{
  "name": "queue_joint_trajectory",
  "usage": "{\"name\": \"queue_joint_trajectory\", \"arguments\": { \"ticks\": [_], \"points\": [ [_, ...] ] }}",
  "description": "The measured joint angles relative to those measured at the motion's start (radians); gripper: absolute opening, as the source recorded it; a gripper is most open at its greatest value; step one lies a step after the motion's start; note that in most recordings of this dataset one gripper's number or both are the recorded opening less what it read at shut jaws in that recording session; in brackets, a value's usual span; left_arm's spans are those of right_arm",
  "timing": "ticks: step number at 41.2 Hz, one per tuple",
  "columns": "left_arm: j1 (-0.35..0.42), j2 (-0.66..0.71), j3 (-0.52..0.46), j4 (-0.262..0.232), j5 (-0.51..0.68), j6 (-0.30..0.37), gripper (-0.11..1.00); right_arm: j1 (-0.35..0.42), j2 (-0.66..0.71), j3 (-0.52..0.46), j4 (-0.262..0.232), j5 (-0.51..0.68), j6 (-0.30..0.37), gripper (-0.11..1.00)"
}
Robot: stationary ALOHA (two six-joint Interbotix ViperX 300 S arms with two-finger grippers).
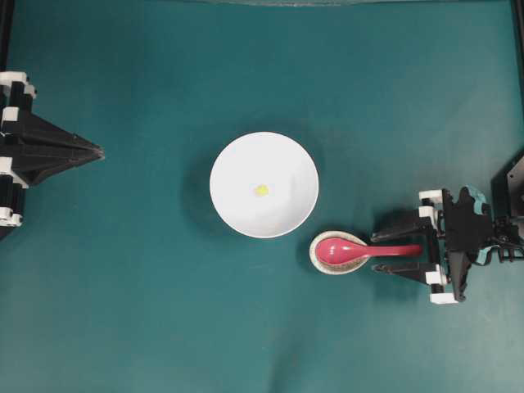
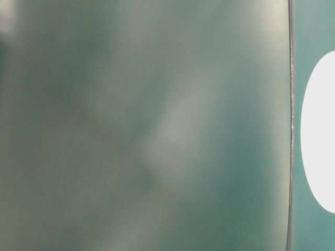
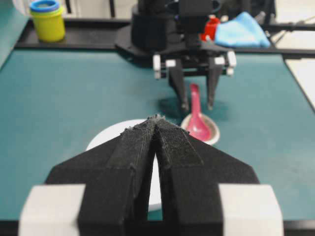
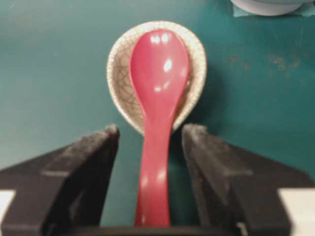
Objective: Scoop the yellow hexagonal prism block from the bowl with a spoon using the right arm.
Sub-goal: 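Close the right gripper on the pink spoon's handle end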
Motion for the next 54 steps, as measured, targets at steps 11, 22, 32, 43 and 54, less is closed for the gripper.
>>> {"name": "queue_joint_trajectory", "arguments": {
  "ticks": [11, 22, 32, 43, 54],
  "points": [
    [0.000, 0.000, 0.000, -0.002, 0.002, 0.000, 0.00, 0.000, 0.002, 0.006, -0.002, 0.000, -0.002, 0.56],
    [0.000, 0.000, 0.000, 0.000, 0.000, 0.000, 0.00, 0.000, 0.002, 0.008, -0.008, 0.002, -0.002, 0.55],
    [0.000, 0.000, 0.000, 0.000, 0.002, 0.000, 0.00, 0.002, 0.002, 0.008, -0.006, 0.002, -0.003, 0.55],
    [0.000, 0.000, 0.000, 0.000, 0.002, 0.000, 0.00, 0.000, 0.002, 0.002, -0.008, 0.002, -0.003, 0.55],
    [0.000, 0.000, 0.000, 0.000, 0.000, 0.000, 0.00, 0.000, 0.002, 0.002, -0.008, 0.002, -0.003, 0.50]
  ]
}}
